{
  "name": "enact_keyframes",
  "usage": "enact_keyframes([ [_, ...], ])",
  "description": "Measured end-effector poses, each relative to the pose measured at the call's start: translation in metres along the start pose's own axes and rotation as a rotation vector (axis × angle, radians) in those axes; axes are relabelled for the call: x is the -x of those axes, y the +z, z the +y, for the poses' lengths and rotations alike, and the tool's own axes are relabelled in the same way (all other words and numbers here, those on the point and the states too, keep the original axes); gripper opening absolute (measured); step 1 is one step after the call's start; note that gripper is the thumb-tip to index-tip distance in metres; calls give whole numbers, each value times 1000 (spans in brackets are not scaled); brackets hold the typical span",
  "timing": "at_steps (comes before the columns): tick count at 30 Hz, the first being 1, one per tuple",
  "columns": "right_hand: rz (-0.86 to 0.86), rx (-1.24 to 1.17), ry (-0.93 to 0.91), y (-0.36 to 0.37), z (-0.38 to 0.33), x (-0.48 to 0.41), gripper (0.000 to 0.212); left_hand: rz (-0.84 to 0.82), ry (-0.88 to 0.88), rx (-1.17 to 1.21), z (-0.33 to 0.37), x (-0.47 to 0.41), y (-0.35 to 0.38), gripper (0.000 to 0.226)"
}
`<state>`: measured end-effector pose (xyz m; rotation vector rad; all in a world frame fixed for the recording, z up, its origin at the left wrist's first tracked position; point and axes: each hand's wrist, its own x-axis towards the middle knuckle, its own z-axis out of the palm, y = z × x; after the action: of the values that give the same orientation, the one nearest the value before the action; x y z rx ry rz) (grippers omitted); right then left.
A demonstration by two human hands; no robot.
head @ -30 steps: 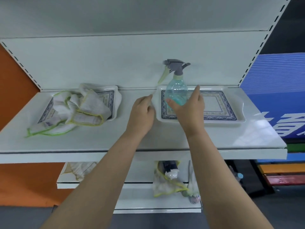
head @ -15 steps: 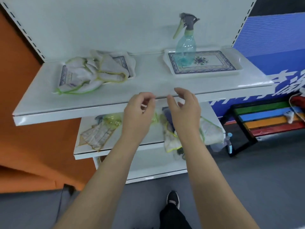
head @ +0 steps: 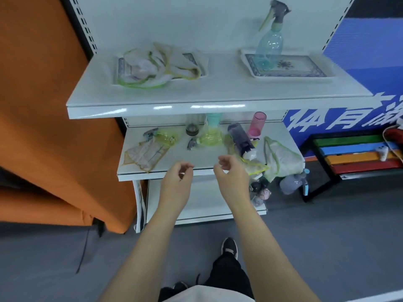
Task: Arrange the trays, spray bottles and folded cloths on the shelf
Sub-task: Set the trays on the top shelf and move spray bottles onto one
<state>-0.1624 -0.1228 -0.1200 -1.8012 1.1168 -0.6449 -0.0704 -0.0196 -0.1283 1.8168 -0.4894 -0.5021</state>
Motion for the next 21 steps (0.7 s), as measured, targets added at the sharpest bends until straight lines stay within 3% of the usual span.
enact_keyframes([
  [13,-116,60,-37,25,10,-58,28,35,-2,-50,-10,-42,-20,24],
  [21,-114,182,-175,103,117,-155,32,114,193,-355,-129,-137,18,47],
])
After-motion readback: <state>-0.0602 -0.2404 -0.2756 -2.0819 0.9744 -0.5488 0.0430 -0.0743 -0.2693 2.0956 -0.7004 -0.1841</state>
